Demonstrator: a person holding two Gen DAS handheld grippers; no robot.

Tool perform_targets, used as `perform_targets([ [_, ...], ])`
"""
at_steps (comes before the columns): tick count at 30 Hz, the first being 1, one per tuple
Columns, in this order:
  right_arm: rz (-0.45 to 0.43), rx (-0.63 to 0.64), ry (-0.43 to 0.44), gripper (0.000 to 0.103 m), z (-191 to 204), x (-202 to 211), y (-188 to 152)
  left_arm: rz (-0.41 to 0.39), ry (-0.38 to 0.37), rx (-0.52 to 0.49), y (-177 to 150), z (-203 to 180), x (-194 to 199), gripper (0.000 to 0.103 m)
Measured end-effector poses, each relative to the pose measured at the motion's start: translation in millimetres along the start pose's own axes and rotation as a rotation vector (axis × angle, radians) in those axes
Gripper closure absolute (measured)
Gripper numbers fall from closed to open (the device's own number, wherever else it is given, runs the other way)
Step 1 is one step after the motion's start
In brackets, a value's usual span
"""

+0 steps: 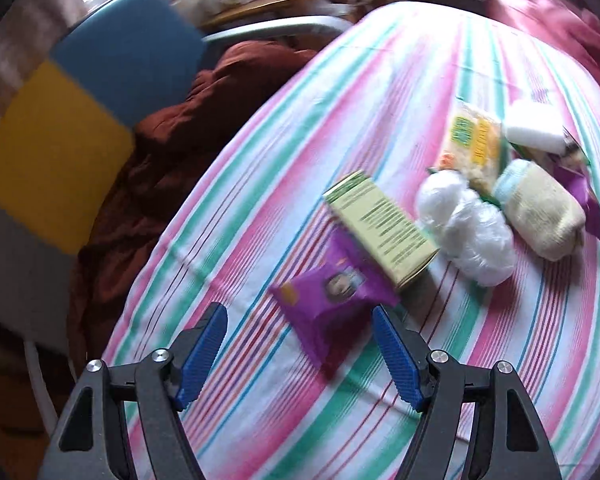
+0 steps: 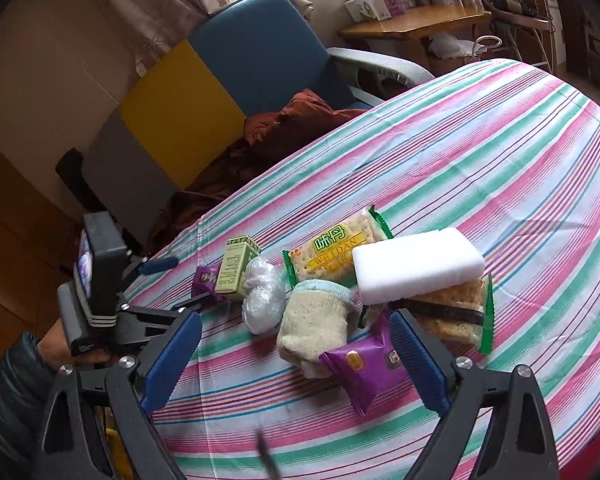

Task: Organize objects
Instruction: 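Grasp the purple snack packet with the left tool while the right tool grasps the small green box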

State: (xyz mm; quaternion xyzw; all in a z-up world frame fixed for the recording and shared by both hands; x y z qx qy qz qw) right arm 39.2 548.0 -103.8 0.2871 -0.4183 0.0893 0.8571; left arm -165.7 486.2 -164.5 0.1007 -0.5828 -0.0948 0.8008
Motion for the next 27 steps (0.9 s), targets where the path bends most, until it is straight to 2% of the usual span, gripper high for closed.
perform_targets([
  [3, 0.007, -0.008, -0.003, 0.006, -2.2, -1.1, -1.2, -0.005, -0.009, -0.063, 13.4, -10.1, -9.5, 0.028],
  [5, 0.009, -0.018, -0.006, 0.006, -5.4, -1.9, -0.9, 0.005, -0.03, -0.066, 17.2, -12.5, -17.1, 0.03],
  [7, 0.008, -0.027, -0.008, 0.006, -8.0, -2.0, -0.5, 0.001, -0.085, -0.042, 19.8, -17.8, -19.2, 0.053],
  [9, 0.006, -0.037, -0.008, 0.006, -10.1, -1.5, -0.1, -0.005, -0.099, -0.014, 19.4, -23.0, -17.4, 0.058],
  [14, -0.004, -0.024, -0.009, 0.006, -7.8, 0.8, 1.3, 0.006, -0.14, 0.143, 3.7, -24.2, -10.3, 0.062],
  [21, 0.005, 0.012, -0.022, 0.006, -1.9, -1.0, -0.6, 0.057, -0.146, 0.307, -28.4, -46.5, 7.4, 0.067],
  [27, 0.027, 0.096, -0.032, 0.008, 13.2, -8.1, -5.9, 0.065, -0.135, 0.383, -49.1, -65.4, 23.9, 0.069],
])
Point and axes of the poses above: each gripper's, at about its wrist camera, not at the fingertips, and x roughly against the way its jaws point, z to its left, y to its top, the point moved 9 cm from there along -x, roughly the way its jaws point, and after that the axes turned 7 degrees about z, right-handed, at the moved point
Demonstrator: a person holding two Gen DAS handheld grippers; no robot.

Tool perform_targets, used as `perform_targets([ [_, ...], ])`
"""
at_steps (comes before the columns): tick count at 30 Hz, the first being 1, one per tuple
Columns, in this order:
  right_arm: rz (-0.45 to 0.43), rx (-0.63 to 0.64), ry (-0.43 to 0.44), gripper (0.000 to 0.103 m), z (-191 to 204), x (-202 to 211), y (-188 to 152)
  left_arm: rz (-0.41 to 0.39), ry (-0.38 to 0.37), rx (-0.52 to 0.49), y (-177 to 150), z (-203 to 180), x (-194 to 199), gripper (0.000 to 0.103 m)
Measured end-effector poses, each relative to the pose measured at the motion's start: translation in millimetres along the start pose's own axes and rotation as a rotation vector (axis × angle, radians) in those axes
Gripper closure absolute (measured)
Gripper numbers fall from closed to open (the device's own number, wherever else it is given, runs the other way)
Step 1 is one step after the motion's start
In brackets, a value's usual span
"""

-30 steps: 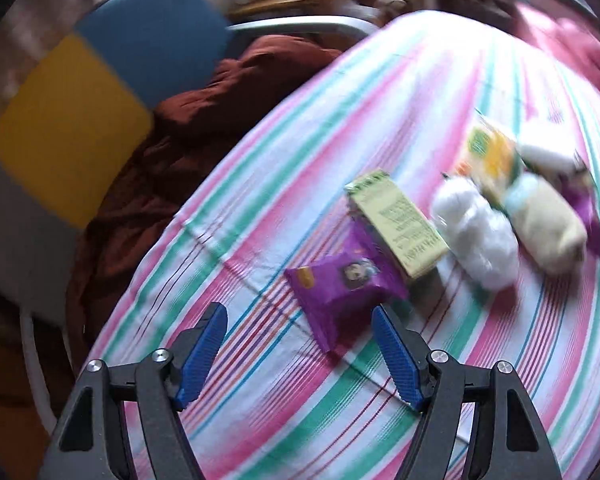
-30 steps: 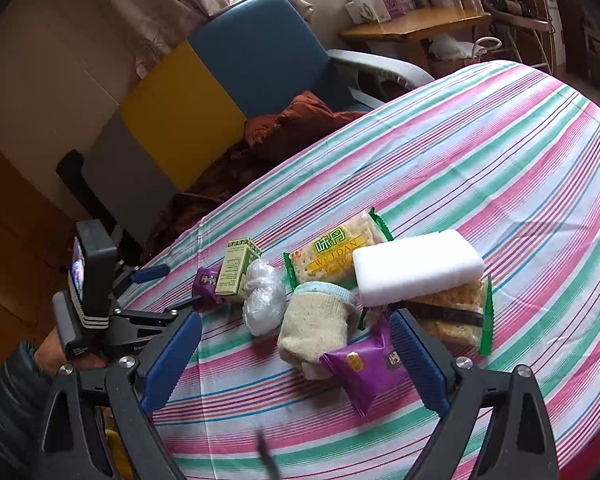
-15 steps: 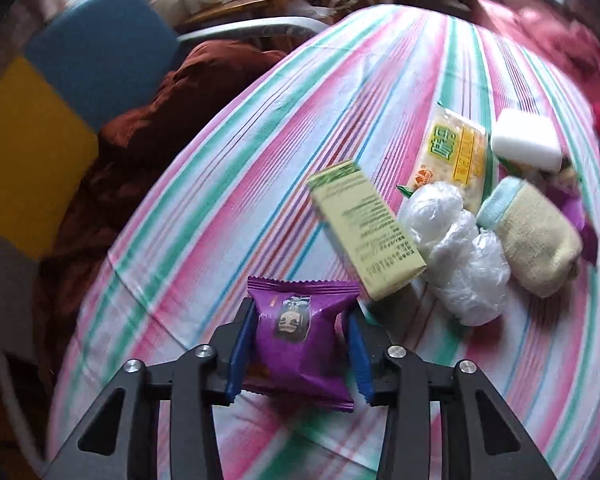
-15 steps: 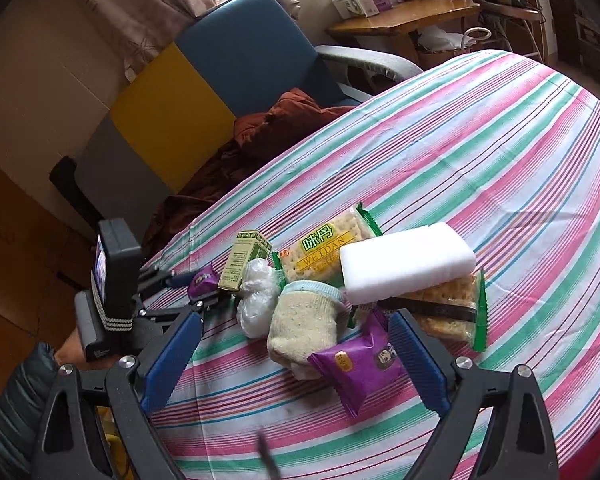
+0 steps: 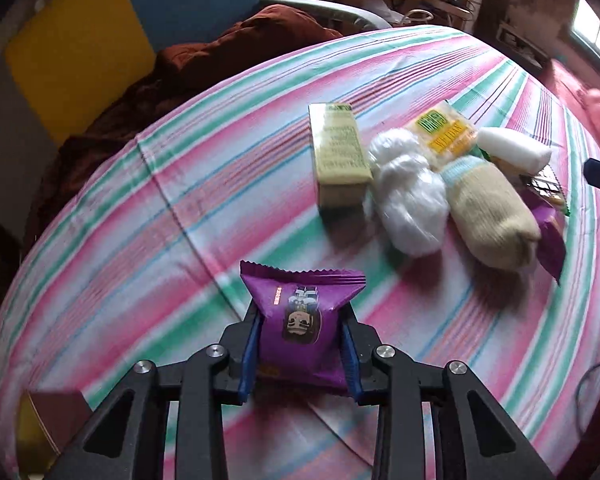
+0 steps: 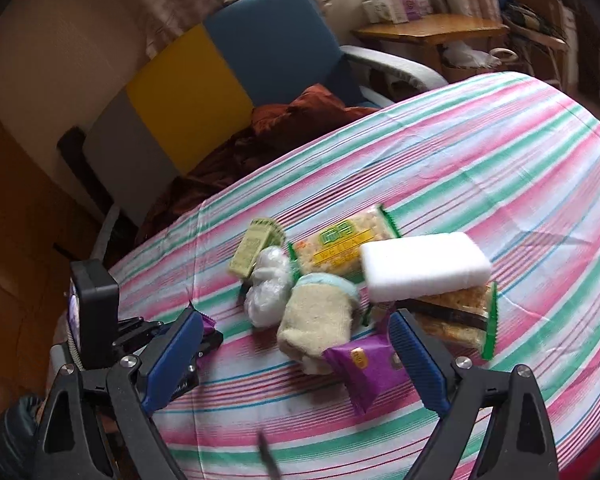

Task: Organize objects
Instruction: 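Grasp the purple snack packet with the left tool while the right tool grasps the small green box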

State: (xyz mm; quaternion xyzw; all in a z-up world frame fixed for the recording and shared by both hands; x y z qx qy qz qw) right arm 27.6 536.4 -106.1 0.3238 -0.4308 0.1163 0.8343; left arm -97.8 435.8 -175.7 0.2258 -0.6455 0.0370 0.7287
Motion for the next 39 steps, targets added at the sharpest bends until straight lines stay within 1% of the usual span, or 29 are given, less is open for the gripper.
perform_targets([
  [3, 0.007, 0.065, 0.003, 0.008, 13.3, -3.4, -3.3, -0.006, 0.006, 0.034, -18.1, -10.6, 11.3, 0.07],
  [5, 0.014, 0.096, 0.002, 0.008, 19.3, -5.6, -5.5, -0.031, 0.013, 0.047, -25.9, -15.4, 20.1, 0.07],
  [6, 0.017, 0.104, 0.0, 0.008, 20.5, -6.4, -6.6, -0.05, 0.019, 0.053, -27.8, -18.0, 25.2, 0.07],
  [9, 0.026, 0.116, -0.015, 0.008, 20.5, -9.2, -8.9, -0.126, 0.063, 0.065, -48.3, -27.2, 52.3, 0.07],
  [12, 0.033, 0.128, -0.031, 0.008, 20.9, -11.3, -10.7, -0.184, 0.083, 0.087, -68.1, -28.6, 77.4, 0.07],
  [15, 0.041, 0.153, -0.049, 0.008, 23.7, -14.3, -13.0, -0.225, 0.101, 0.124, -85.7, -26.1, 97.4, 0.07],
  [17, 0.054, 0.175, -0.059, 0.008, 28.3, -17.6, -15.6, -0.241, 0.111, 0.139, -83.7, -24.3, 98.1, 0.07],
  [23, 0.1, 0.257, -0.098, 0.01, 48.6, -34.8, -19.0, -0.291, 0.134, 0.181, -102.6, -2.6, 111.0, 0.069],
  [27, 0.098, 0.295, -0.124, 0.01, 63.5, -49.6, -1.6, -0.303, 0.121, 0.22, -114.9, 11.4, 114.4, 0.069],
  [30, 0.099, 0.283, -0.145, 0.011, 68.2, -68.6, 21.7, -0.307, 0.091, 0.254, -123.3, 17.2, 114.4, 0.069],
  [33, 0.087, 0.262, -0.195, 0.011, 70.0, -87.4, 47.3, -0.324, 0.057, 0.292, -132.0, 23.5, 117.9, 0.069],
  [36, 0.114, 0.203, -0.23, 0.011, 64.4, -113.5, 67.3, -0.327, 0.028, 0.326, -139.1, 28.4, 118.9, 0.069],
  [37, 0.121, 0.187, -0.24, 0.012, 62.0, -121.1, 71.9, -0.328, 0.012, 0.341, -142.2, 30.8, 119.4, 0.069],
  [39, 0.163, 0.168, -0.285, 0.016, 54.6, -139.5, 76.4, -0.331, 0.005, 0.351, -145.9, 33.9, 120.3, 0.069],
])
Point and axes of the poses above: each gripper's, at about its wrist camera, not at the fingertips, and x roughly against the way its jaws point, z to its left, y to its top, the point moved 9 cm from there along -x, roughly the way its jaws point, and after that the axes turned 7 degrees about z, right-handed, at the moved point
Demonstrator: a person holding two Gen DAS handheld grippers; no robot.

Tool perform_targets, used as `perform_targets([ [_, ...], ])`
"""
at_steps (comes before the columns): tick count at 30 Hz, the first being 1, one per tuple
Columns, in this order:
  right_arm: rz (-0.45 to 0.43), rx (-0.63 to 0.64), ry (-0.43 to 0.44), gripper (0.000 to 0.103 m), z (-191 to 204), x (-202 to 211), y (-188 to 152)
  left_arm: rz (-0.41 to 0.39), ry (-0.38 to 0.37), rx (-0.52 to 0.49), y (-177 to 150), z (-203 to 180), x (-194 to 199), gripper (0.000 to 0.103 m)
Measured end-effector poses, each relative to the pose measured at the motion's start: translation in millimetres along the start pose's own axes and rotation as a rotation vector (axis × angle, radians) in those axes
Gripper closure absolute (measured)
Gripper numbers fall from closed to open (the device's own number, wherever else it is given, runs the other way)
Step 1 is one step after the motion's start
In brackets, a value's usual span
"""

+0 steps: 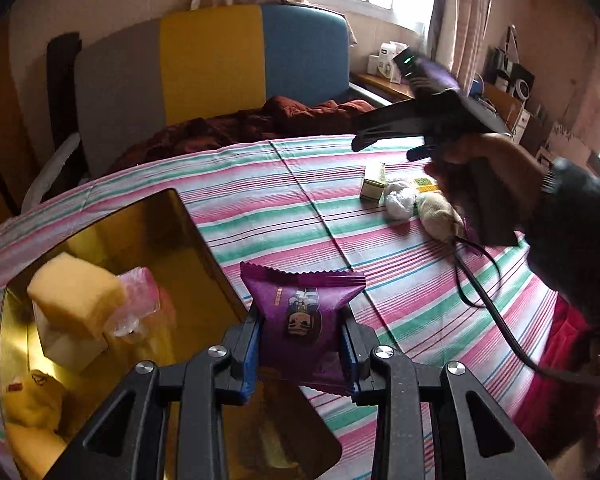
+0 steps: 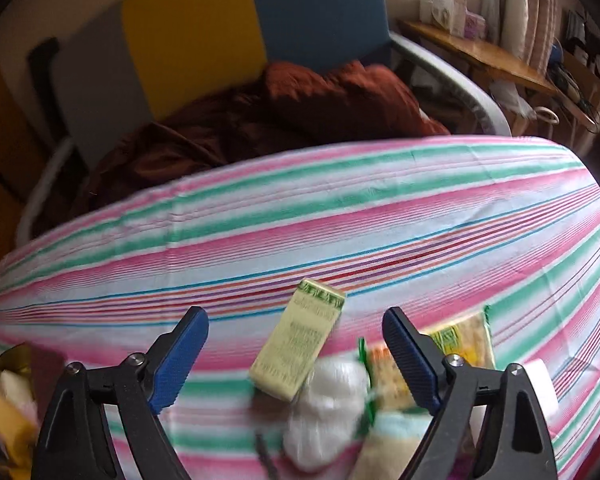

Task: Organize objects
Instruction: 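Grasp the purple snack packet with the left tool while the right tool grasps the small green box, then carry both items over the gold tray and open both tools to release them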

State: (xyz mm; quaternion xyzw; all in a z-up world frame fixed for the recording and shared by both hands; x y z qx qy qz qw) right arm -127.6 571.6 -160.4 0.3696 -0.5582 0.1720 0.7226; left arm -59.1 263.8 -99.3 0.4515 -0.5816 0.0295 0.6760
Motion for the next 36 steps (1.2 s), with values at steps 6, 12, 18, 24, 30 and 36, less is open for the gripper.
perform_targets([
  [6, 0.107, 0.035, -0.042, 0.074, 6.9, -38.3, -11.9, -0.009, -0.017, 0.034, -1.8, 10.7, 7.0, 0.069],
  [12, 0.007, 0.188, 0.036, 0.074, 45.0, 0.5, -32.4, -0.013, -0.01, 0.068, -6.9, 21.1, 10.6, 0.069],
  [18, -0.072, 0.319, 0.146, 0.074, 98.5, 54.8, -65.4, -0.032, 0.014, 0.119, -15.8, 39.0, 24.9, 0.069],
  [24, -0.109, 0.398, 0.256, 0.074, 141.3, 91.0, -103.2, -0.042, 0.072, 0.186, -30.5, 69.8, 39.3, 0.069],
  [30, -0.142, 0.466, 0.293, 0.074, 180.7, 112.5, -143.8, -0.061, 0.121, 0.246, -44.5, 96.9, 49.8, 0.069],
  [36, -0.185, 0.54, 0.266, 0.074, 211.7, 125.1, -183.9, -0.077, 0.176, 0.309, -58.4, 123.1, 58.0, 0.069],
])
Point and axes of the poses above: each gripper's, at about its wrist camera, not at the fingertips, and x roughly against the way its jaws point, z to its left, y to its top, the point moved 9 cm from there along -x, roughly the way its jaws point, and after that the axes turned 7 degrees about z, right-handed, at the moved point
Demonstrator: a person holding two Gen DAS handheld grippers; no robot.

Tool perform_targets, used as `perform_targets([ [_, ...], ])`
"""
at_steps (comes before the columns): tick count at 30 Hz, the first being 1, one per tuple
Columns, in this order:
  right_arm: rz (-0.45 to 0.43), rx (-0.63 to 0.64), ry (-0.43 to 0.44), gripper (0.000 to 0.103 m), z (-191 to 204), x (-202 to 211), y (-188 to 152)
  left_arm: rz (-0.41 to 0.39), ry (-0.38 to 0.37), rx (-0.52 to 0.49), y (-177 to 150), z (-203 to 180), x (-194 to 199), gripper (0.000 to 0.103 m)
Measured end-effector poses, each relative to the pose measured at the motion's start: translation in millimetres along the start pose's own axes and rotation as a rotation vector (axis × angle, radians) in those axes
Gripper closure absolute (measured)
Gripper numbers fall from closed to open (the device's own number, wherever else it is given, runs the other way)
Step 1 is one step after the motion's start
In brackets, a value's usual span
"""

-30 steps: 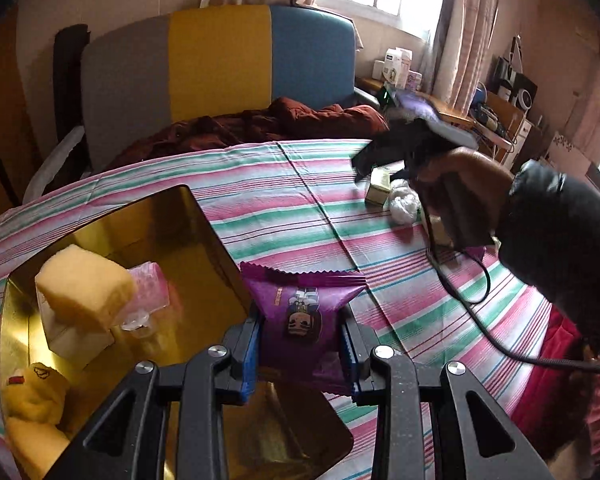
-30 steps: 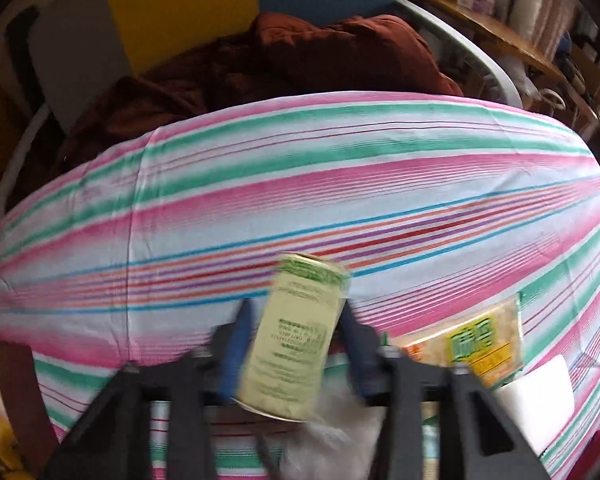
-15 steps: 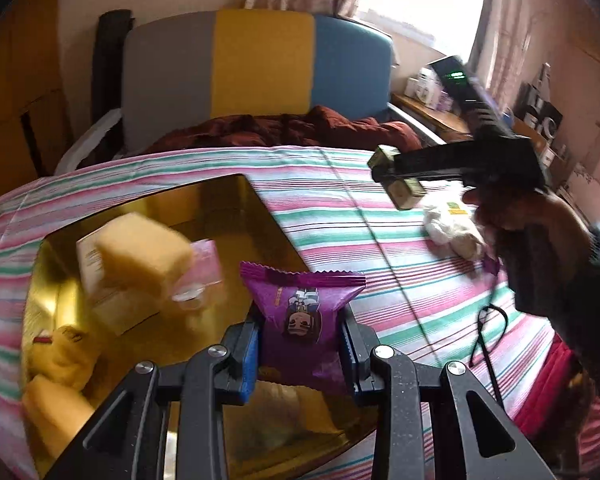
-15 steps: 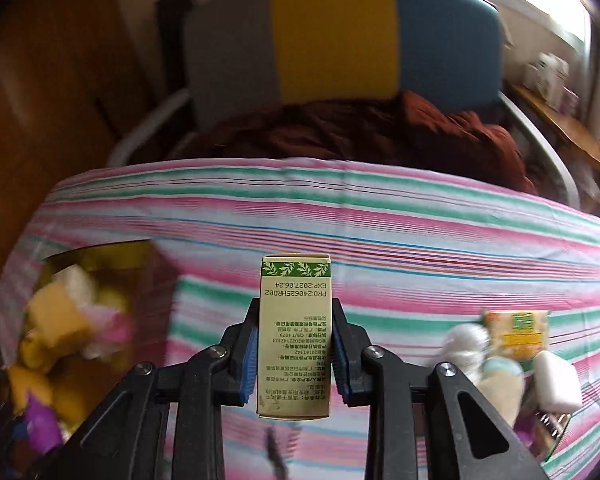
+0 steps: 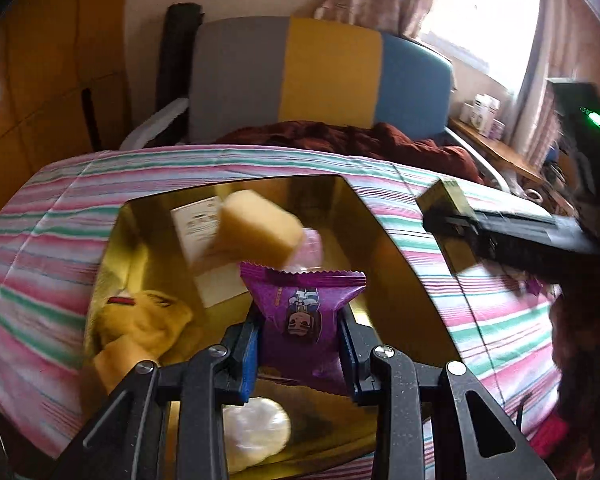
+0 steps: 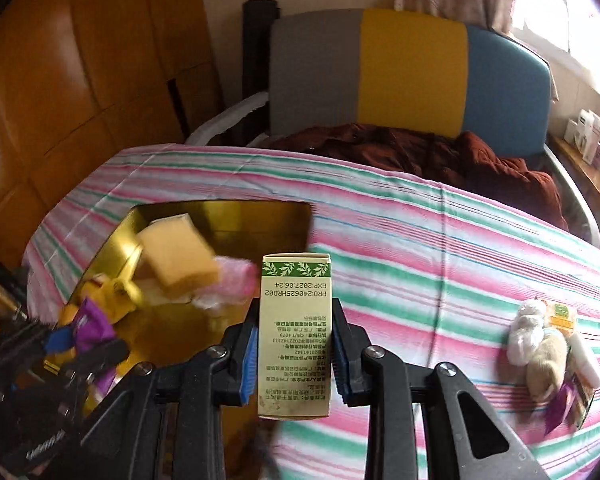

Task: Organize objects
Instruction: 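Carry both items over the gold tray and open both tools to release them, then move both open tools back toward the remaining pile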

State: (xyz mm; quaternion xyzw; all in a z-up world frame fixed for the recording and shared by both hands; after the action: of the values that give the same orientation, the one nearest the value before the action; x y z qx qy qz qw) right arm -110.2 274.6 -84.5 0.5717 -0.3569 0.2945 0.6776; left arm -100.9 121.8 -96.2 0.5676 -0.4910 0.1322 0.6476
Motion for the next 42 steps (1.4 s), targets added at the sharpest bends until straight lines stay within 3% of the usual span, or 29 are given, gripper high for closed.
perform_targets([
  [12, -0.043, 0.074, -0.016, 0.073, 62.0, 6.9, -20.6, -0.002, 0.057, 0.078, -9.0, 40.3, 1.8, 0.069],
  [19, -0.042, 0.117, -0.071, 0.073, 75.3, 6.6, -26.7, -0.012, 0.08, 0.103, -10.5, 51.6, 1.9, 0.069],
  [30, -0.052, 0.119, -0.086, 0.073, 83.4, 2.0, -25.4, -0.018, 0.109, 0.13, -6.9, 65.7, -1.0, 0.067],
  [34, -0.052, 0.091, -0.088, 0.072, 79.6, 0.3, -22.6, -0.023, 0.114, 0.139, -7.1, 68.2, -0.4, 0.056],
  [37, -0.055, 0.066, -0.08, 0.056, 77.1, -2.1, -18.3, -0.037, 0.128, 0.147, -6.9, 71.4, 3.7, 0.044],
  [42, -0.072, 0.051, -0.083, 0.052, 76.1, -0.6, -16.6, -0.072, 0.162, 0.147, -5.2, 75.9, 14.4, 0.037],
])
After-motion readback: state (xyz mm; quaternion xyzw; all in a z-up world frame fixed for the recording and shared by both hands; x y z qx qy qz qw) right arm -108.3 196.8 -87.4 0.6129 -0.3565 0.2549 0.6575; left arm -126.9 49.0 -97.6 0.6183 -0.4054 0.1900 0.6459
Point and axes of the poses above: each gripper's, at about its wrist camera, not at the fingertips, and x roughly against the way its jaws point, z to its left, y to its top, the point moved 9 cm from there along -x, roughly the way its jaws point, and after that the axes turned 7 degrees about z, right-handed, at the moved point
